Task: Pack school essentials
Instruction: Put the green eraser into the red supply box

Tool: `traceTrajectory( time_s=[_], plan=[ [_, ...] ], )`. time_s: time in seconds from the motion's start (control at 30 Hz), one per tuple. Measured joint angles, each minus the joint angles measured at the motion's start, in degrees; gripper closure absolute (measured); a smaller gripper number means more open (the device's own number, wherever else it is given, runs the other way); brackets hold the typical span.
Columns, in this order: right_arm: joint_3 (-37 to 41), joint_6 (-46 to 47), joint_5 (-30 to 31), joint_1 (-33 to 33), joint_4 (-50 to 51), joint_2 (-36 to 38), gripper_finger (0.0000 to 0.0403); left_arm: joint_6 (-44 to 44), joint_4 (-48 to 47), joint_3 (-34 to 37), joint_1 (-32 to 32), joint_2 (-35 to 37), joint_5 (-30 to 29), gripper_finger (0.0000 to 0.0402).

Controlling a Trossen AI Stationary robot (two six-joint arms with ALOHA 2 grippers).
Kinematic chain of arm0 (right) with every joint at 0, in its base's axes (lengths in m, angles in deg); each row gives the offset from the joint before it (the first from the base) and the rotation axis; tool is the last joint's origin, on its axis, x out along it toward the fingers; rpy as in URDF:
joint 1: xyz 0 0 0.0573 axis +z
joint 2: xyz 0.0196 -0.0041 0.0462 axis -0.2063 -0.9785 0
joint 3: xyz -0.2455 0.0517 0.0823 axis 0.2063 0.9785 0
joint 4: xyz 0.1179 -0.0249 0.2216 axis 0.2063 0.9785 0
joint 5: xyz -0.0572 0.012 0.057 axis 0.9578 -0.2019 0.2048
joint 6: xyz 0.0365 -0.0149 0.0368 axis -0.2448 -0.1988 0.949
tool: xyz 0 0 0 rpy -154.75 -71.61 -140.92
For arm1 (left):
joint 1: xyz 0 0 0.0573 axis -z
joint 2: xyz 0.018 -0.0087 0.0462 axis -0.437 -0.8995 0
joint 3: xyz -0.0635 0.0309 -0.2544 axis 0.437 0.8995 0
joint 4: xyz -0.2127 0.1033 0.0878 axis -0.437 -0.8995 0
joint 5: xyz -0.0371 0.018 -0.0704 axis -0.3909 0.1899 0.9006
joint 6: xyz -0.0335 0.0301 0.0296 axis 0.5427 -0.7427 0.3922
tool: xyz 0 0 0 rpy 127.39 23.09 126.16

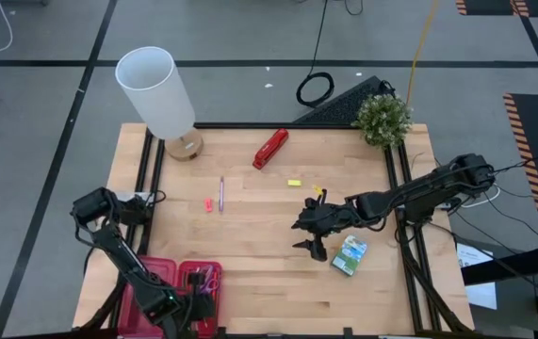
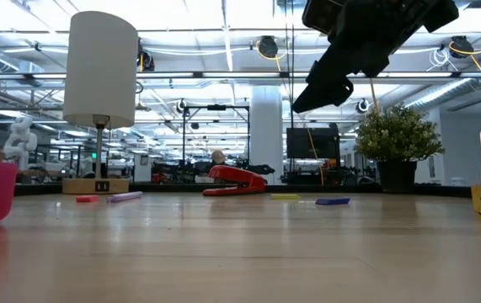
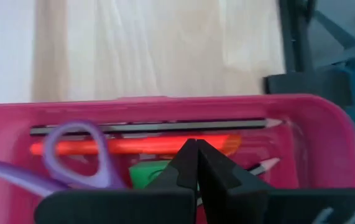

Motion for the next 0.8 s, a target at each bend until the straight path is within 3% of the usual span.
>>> traceTrajectory(
  time_s=[0.47, 0.8],
  plan=[
    [0.0, 0.3, 0.0, 0.0, -0.4, 0.0, 0.0133, 0.3, 2.5, 3.2, 0.8, 0.0, 2.2, 0.0393],
    [0.0, 0.3, 2.3, 0.0, 1.3, 0.0, 0.0133, -1.0, 1.9, 3.1, 1.1, 0.0, -0.3, 0.0394]
  ],
)
